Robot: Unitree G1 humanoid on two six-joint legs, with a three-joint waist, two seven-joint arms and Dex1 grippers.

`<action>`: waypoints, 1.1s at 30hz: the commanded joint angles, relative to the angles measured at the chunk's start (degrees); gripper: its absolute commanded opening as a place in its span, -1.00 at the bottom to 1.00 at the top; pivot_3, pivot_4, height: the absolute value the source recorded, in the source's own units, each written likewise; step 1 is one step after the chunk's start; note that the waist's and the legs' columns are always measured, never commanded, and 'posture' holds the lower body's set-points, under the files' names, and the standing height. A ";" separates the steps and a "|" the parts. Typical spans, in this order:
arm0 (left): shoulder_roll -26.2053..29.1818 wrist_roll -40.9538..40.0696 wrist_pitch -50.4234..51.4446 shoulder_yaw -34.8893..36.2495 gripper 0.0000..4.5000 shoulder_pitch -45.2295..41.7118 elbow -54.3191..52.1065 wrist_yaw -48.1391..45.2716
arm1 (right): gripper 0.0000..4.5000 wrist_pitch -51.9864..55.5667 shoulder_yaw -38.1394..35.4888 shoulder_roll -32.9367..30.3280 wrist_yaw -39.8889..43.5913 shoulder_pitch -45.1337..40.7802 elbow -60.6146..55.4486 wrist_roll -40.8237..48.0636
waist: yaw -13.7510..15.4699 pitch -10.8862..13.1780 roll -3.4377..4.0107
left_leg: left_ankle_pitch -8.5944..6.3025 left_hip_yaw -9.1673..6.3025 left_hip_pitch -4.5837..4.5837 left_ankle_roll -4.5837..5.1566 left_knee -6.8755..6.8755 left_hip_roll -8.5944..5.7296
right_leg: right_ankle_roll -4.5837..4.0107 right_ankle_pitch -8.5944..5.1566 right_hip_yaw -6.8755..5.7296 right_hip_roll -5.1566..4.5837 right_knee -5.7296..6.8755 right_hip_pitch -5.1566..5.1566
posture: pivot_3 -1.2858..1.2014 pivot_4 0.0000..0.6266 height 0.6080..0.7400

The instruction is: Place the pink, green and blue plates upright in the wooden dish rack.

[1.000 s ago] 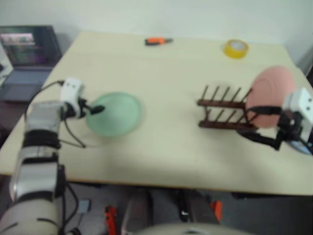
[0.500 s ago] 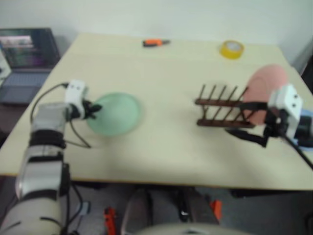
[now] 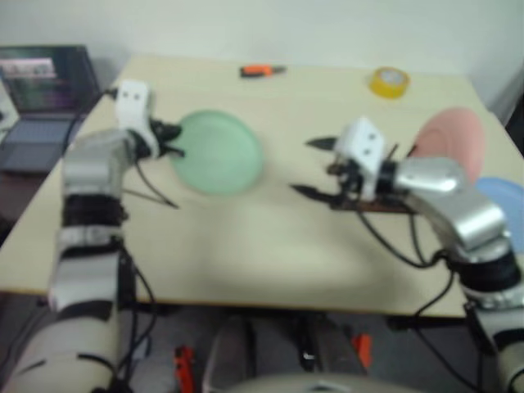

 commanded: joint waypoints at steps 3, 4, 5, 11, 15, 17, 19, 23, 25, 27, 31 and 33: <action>-2.61 0.45 2.87 -0.22 -0.99 -4.07 -6.87 5.11 | 1.00 -6.35 6.16 7.42 -2.49 -4.65 6.43 -8.51 | -0.02 0.00 0.00 | 0.00 -0.01 -0.01 0.00 -0.01 -0.03 | -0.19 0.12 -0.01 -0.01 0.00 0.00 | 0.03 -0.52 1.00; -3.33 0.16 3.99 -0.39 -0.99 -4.11 -8.19 5.54 | 1.00 -7.77 7.39 8.74 -3.23 -5.21 8.60 -10.48 | -0.05 0.00 0.00 | 0.00 0.01 0.00 0.00 0.00 -0.03 | -0.19 0.12 0.00 -0.01 0.01 0.01 | 0.03 -0.52 1.00; -3.74 -0.04 4.79 -0.51 -0.99 -4.04 -9.14 5.77 | 1.00 -8.84 8.06 9.70 -3.60 -5.51 10.12 -11.92 | -0.07 0.00 0.00 | 0.00 0.01 0.00 0.00 0.01 -0.03 | -0.19 0.13 0.00 -0.02 0.01 0.01 | 0.03 -0.52 1.00; -5.54 -0.93 9.49 -0.79 -0.99 -1.70 -15.68 6.77 | 1.00 -17.28 9.70 14.40 -8.26 -6.83 20.77 -20.54 | -0.25 0.00 0.01 | 0.03 0.00 0.03 -0.02 0.06 -0.02 | -0.19 0.15 0.00 0.00 0.11 0.01 | 0.03 -0.52 1.00; -6.20 -1.69 12.27 -0.91 -0.99 -0.52 -19.41 7.12 | 1.00 -19.94 9.67 15.69 -8.55 -6.08 23.26 -23.32 | -0.38 0.00 0.01 | 0.03 0.00 0.04 -0.03 0.04 0.00 | -0.20 0.15 0.03 0.00 0.12 0.00 | 0.03 -0.52 1.00; -6.50 -1.99 13.31 -0.71 -0.99 -0.37 -20.51 7.41 | 1.00 -20.79 9.61 16.55 -8.81 -6.00 24.21 -24.21 | -0.42 0.01 0.01 | 0.03 -0.01 0.04 -0.03 0.03 0.00 | -0.21 0.15 0.02 0.00 0.12 0.00 | 0.03 -0.52 1.00; -6.67 -2.20 14.04 -0.61 -1.00 -0.31 -21.21 7.64 | 0.78 -21.62 9.73 17.20 -9.04 -6.12 25.22 -25.05 | -0.48 0.00 0.01 | 0.03 -0.02 0.04 -0.03 0.03 0.00 | -0.21 0.15 0.02 0.00 0.11 0.01 | 0.03 -0.52 1.00; -6.67 -2.44 14.70 -0.43 -1.00 -0.52 -21.64 7.98 | 0.16 -23.08 9.51 18.16 -7.98 -6.33 26.69 -26.05 | -0.51 0.00 0.01 | 0.04 -0.03 0.05 -0.04 0.04 -0.01 | -0.21 0.16 0.01 0.00 0.13 0.01 | 0.03 -0.52 1.00; -6.37 -2.60 14.75 -0.42 -1.00 -0.70 -21.50 8.02 | -0.16 -23.44 9.22 18.62 -7.76 -6.20 27.22 -26.20 | -0.57 0.00 0.01 | 0.04 -0.02 0.05 -0.04 0.04 -0.01 | -0.21 0.16 0.03 0.00 0.13 0.01 | 0.03 -0.52 1.00; -6.47 -2.90 15.08 -0.27 -1.00 -1.03 -21.58 8.17 | -0.49 -23.82 9.07 19.10 -7.71 -6.02 27.79 -26.48 | -0.63 0.00 0.01 | 0.04 -0.02 0.05 -0.04 0.04 -0.01 | -0.21 0.16 0.02 0.00 0.13 0.01 | 0.03 -0.52 1.00; -6.53 -3.38 15.59 -0.18 -1.00 -1.31 -21.97 8.23 | -1.00 -24.24 8.74 19.84 -7.57 -5.87 28.40 -27.21 | -0.76 0.00 0.01 | 0.04 -0.03 0.05 -0.04 0.03 -0.01 | -0.21 0.16 0.01 0.00 0.13 0.01 | 0.03 -0.52 1.00; -6.50 -3.67 15.89 -0.18 -1.00 -1.42 -22.27 8.18 | -1.00 -24.53 8.54 19.99 -7.57 -5.89 28.87 -27.56 | -0.80 0.00 0.01 | 0.04 -0.03 0.05 -0.04 0.03 -0.01 | -0.21 0.16 0.02 0.00 0.12 0.01 | 0.03 -0.52 1.00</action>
